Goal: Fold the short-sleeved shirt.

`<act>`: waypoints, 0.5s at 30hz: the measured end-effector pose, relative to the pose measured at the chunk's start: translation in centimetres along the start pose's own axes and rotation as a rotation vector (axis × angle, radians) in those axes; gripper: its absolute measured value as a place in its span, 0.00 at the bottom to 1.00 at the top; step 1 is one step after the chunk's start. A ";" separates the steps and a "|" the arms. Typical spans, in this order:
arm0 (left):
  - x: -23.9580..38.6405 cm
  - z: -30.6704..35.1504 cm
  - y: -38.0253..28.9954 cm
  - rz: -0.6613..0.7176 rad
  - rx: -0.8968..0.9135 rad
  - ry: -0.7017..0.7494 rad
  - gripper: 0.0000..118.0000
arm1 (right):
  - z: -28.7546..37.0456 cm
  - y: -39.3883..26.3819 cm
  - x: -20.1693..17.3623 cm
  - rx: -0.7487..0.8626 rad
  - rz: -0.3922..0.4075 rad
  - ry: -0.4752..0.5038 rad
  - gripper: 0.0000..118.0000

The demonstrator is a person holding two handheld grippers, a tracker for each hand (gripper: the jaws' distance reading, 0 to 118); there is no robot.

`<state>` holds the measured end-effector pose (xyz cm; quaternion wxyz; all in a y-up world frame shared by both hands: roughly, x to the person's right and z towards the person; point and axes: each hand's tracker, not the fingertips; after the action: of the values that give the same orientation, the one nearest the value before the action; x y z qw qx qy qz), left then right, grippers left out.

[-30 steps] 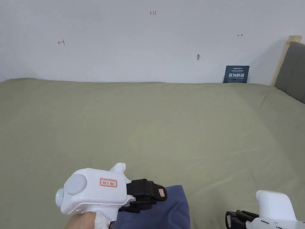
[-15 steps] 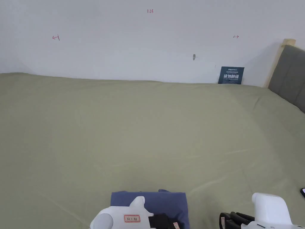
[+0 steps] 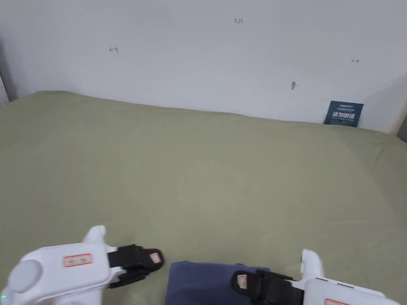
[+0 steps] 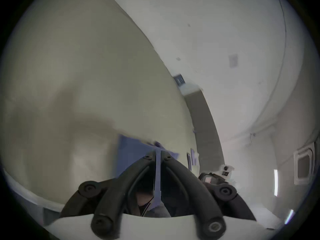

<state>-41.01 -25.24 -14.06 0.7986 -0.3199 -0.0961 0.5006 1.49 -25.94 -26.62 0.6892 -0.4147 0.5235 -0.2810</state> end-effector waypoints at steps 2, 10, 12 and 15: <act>-0.7 1.0 -0.1 0.013 0.001 -0.002 0.05 | -1.8 0.3 2.8 -0.043 -0.081 0.028 0.01; -4.4 -1.2 -0.7 0.061 -0.193 -0.081 0.05 | -1.6 -0.8 12.1 -0.246 -0.377 -0.009 0.01; -5.1 -2.5 -1.0 0.080 -0.251 -0.108 0.24 | -0.4 -1.0 13.3 -0.161 -0.485 0.045 0.01; -6.8 -4.2 -1.7 0.101 -0.271 -0.133 0.86 | 0.0 -1.5 12.6 -0.148 -0.449 0.038 0.01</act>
<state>-41.06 -33.28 -15.16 0.7137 -0.3954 -0.1993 0.5427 5.22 -37.05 -31.44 0.5672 -0.5648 0.4502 -0.3958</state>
